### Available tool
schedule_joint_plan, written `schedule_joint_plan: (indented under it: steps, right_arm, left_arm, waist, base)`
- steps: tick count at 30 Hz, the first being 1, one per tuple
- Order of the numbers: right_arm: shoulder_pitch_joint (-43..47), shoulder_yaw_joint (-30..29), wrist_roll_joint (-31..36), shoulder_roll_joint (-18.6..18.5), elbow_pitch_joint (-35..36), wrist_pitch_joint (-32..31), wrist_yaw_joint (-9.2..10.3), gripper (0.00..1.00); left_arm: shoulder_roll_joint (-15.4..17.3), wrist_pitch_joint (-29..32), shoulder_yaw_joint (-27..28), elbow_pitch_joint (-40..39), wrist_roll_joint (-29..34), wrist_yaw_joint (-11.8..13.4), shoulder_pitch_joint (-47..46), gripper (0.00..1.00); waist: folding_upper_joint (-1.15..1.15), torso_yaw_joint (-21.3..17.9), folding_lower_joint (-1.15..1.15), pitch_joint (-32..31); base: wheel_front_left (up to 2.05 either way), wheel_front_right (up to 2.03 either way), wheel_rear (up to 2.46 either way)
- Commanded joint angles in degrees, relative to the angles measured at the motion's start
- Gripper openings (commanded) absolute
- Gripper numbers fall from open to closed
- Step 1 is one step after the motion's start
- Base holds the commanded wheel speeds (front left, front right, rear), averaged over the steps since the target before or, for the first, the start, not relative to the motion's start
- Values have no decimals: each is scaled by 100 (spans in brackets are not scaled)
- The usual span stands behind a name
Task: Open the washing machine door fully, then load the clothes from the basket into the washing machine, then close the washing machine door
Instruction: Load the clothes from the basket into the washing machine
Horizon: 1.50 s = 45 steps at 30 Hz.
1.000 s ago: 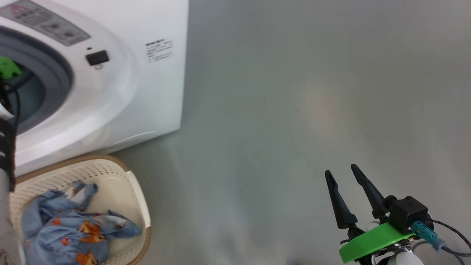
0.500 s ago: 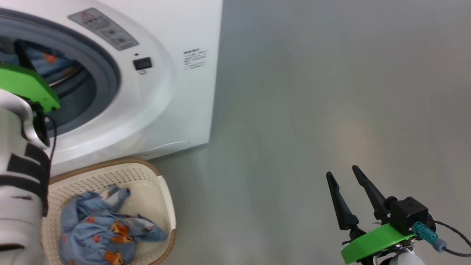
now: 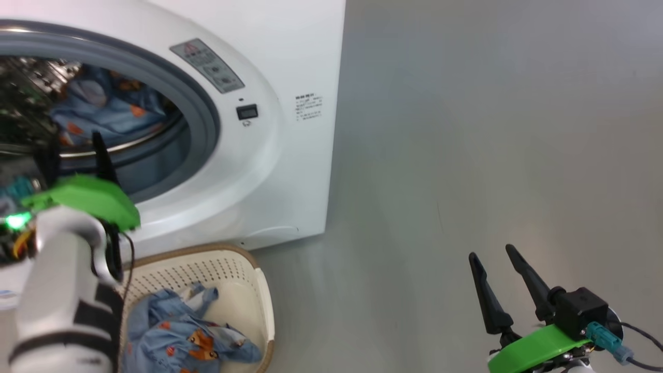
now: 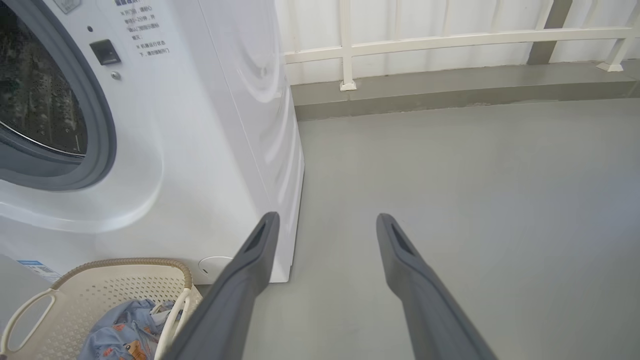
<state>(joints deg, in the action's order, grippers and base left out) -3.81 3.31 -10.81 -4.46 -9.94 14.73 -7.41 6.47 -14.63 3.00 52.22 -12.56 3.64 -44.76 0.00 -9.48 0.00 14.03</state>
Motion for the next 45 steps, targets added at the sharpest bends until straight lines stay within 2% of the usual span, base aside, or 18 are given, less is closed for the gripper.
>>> schedule_joint_plan:
  steps: [1, 13, 22, 27, 33, 45]
  right_arm:
    - [52, 148, 44, -15, 116, 27, -8, 100]
    - [274, 80, 115, -46, 110, 27, -8, 100]
    - [422, 54, 140, -35, 91, 27, -8, 100]
    - [480, 60, 148, -60, 98, 27, -8, 100]
    - [532, 10, 179, -131, 98, 27, -8, 100]
    - [585, 129, 179, -222, 52, 27, -8, 100]
  left_arm:
    - [198, -36, 171, -297, -42, -18, 255, 100]
    - [-181, -37, 300, -1927, 38, -369, 2237, 100]
    - [-327, -37, 443, -3209, 0, -514, 3600, 100]
    - [-353, -37, 439, -3798, -2, -389, 4214, 100]
    - [-357, -37, 184, -4328, -243, -164, 4741, 100]
    - [-358, -37, -121, -4691, -334, 126, 5351, 100]
  waist:
    - [0, 99, 0, -285]
    - [0, 197, 0, -877]
    - [0, 63, 0, -1240]
    - [0, 18, 0, -1304]
    - [0, 61, 0, -1389]
    - [0, 282, 0, -1590]
  base:
    - [0, 0, 0]
    - [0, 0, 0]
    - [0, 0, 0]
    - [0, 0, 0]
    - [0, 0, 0]
    - [0, 0, 0]
